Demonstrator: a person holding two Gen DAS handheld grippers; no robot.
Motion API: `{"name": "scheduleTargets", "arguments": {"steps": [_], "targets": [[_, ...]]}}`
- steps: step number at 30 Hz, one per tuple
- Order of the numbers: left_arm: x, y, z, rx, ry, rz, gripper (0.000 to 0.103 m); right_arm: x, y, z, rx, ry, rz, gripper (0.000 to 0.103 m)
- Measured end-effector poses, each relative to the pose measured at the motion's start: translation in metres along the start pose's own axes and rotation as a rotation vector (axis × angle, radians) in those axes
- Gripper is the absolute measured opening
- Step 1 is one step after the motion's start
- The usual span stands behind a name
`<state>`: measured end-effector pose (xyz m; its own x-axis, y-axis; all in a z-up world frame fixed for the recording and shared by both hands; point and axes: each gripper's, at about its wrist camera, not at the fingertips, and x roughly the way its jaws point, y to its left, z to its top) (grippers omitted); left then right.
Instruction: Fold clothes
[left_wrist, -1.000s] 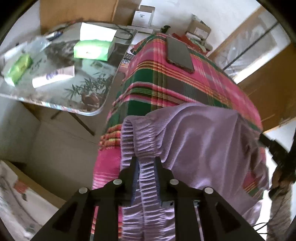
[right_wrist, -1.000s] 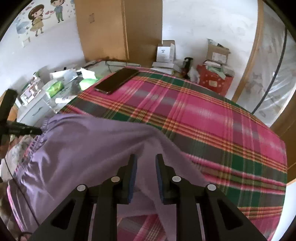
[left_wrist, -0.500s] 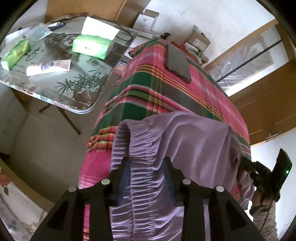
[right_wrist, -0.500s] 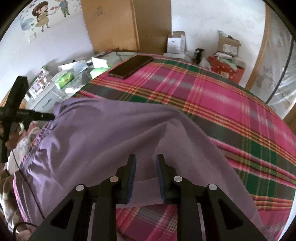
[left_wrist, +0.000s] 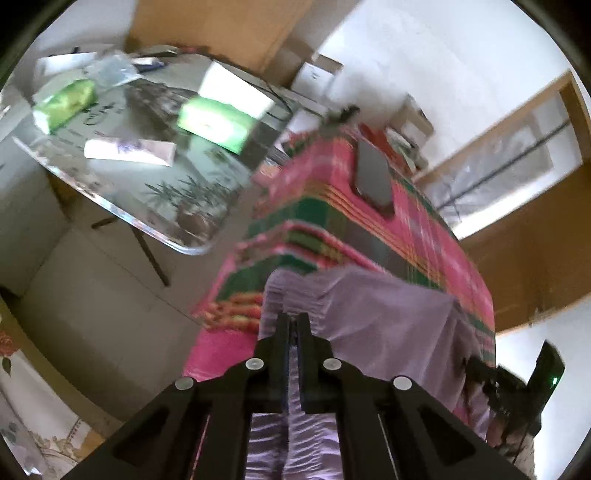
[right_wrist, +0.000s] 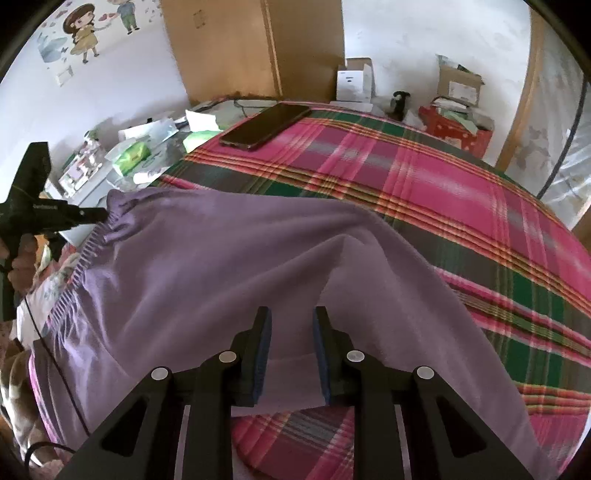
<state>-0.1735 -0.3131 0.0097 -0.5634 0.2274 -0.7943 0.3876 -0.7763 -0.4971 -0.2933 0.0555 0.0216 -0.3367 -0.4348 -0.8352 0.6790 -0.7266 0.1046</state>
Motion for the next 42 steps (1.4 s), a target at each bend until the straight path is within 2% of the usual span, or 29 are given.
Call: {"name": "scheduleTargets", "arguments": {"steps": [7,11,15,17,19,22,24,27,30,31,34,42], "targets": [[0.022,0.006,-0.002,0.017,0.025,0.068,0.004,0.008,0.001,0.0,0.005,0.011,0.006,0.024],[0.02,0.003,-0.004,0.024,0.021,0.082,0.005,0.004,0.0,0.0,0.002,0.001,-0.003,0.024],[0.013,-0.008,-0.01,0.077,0.009,0.125,0.006,-0.017,-0.014,-0.001,0.035,-0.049,-0.026,0.024],[0.007,-0.015,-0.011,0.093,-0.001,0.125,0.01,-0.033,-0.028,-0.004,0.063,-0.076,-0.046,0.024],[0.0,-0.022,-0.013,0.108,-0.018,0.142,0.018,-0.049,-0.041,-0.011,0.087,-0.098,-0.078,0.024],[-0.013,-0.038,-0.018,0.15,-0.043,0.166,0.02,-0.074,-0.062,-0.022,0.122,-0.13,-0.127,0.024],[-0.021,-0.051,-0.024,0.178,-0.047,0.146,0.021,-0.094,-0.08,-0.036,0.162,-0.15,-0.154,0.024],[-0.027,-0.085,-0.038,0.279,-0.048,0.124,0.031,-0.118,-0.11,-0.06,0.23,-0.174,-0.242,0.025],[-0.022,-0.128,-0.056,0.412,-0.022,0.094,0.031,-0.133,-0.139,-0.091,0.324,-0.159,-0.258,0.035],[-0.018,-0.142,-0.062,0.448,-0.009,0.081,0.031,-0.137,-0.149,-0.101,0.356,-0.152,-0.261,0.04],[-0.002,-0.18,-0.08,0.552,0.032,0.03,0.032,-0.148,-0.168,-0.131,0.415,-0.147,-0.292,0.041],[0.063,-0.246,-0.129,0.722,0.183,0.017,0.032,-0.15,-0.199,-0.171,0.443,-0.085,-0.344,0.043]]}}
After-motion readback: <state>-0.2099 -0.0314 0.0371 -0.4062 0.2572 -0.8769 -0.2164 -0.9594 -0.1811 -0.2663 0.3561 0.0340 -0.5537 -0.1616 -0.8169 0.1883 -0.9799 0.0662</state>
